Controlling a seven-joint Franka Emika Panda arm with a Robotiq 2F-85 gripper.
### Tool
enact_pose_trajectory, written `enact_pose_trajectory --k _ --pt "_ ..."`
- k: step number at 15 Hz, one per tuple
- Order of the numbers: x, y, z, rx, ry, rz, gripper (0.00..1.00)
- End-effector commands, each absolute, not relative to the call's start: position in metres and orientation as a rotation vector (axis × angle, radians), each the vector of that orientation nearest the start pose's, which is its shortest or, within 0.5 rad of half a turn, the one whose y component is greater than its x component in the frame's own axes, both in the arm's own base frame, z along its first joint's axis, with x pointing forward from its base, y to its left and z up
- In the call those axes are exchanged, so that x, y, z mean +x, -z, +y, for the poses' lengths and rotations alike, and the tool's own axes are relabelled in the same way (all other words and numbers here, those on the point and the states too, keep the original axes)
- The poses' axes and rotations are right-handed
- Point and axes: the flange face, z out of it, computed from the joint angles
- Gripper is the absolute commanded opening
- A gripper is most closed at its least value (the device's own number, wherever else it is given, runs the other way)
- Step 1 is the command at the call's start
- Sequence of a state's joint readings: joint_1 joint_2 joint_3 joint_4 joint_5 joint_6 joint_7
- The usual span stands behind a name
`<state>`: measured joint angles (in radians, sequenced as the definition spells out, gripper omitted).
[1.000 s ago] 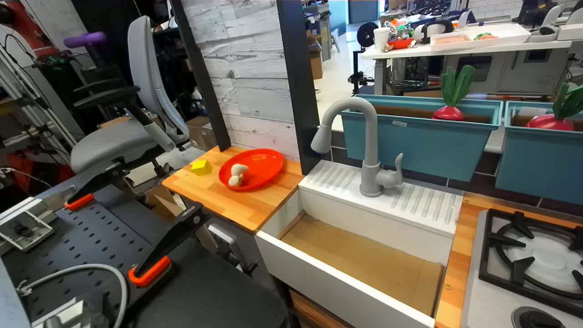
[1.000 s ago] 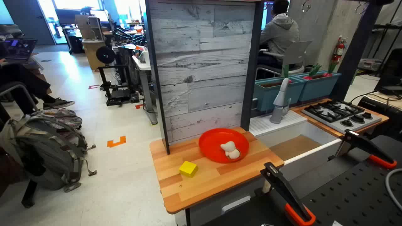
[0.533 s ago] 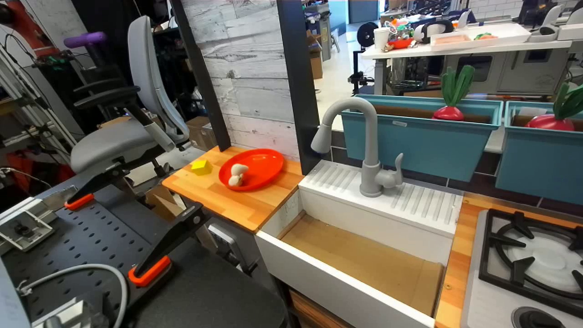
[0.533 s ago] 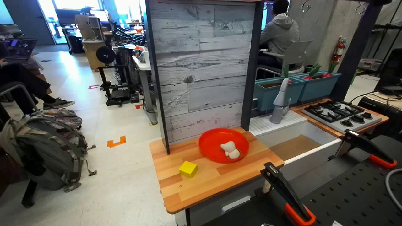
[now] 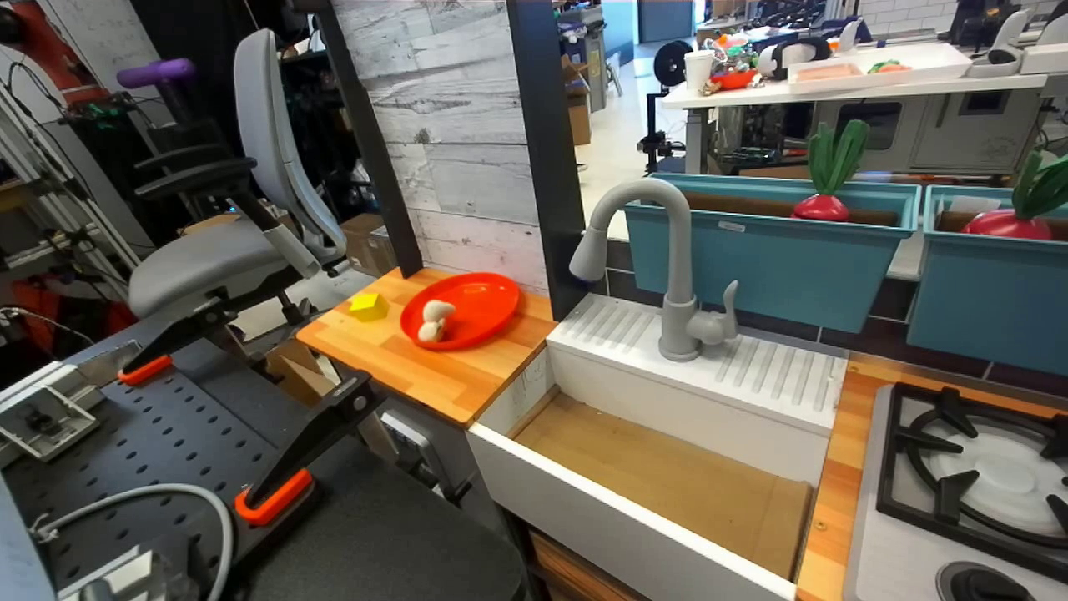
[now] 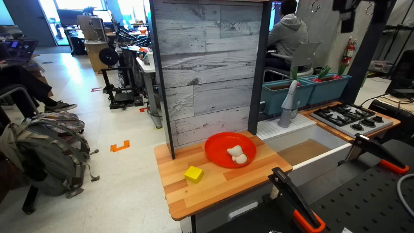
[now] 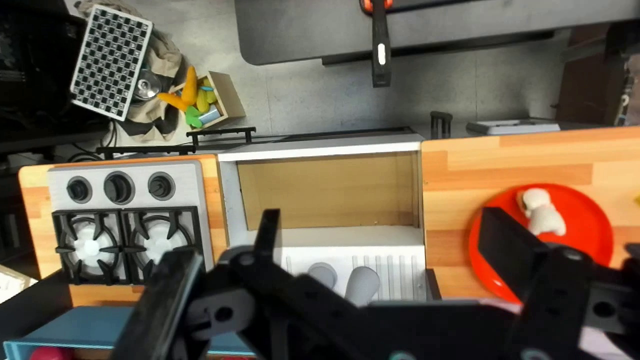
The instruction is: Move the tap nozzle to the right
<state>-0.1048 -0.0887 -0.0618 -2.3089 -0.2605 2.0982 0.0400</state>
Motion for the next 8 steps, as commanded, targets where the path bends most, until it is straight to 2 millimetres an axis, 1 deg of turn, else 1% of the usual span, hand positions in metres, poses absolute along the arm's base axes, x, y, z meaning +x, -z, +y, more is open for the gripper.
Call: enact_pose_trajectory --k 1,4,8 --pt "0.516 -0.33 -0.117 -3.229 -0.126 0.356 1.0" --pt "0.536 -0.287 -0.138 -3.127 -0.11 0.541 1.0" --pt "0.559 -0.245 -0.172 -3.003 -0.076 0.769 1.0"
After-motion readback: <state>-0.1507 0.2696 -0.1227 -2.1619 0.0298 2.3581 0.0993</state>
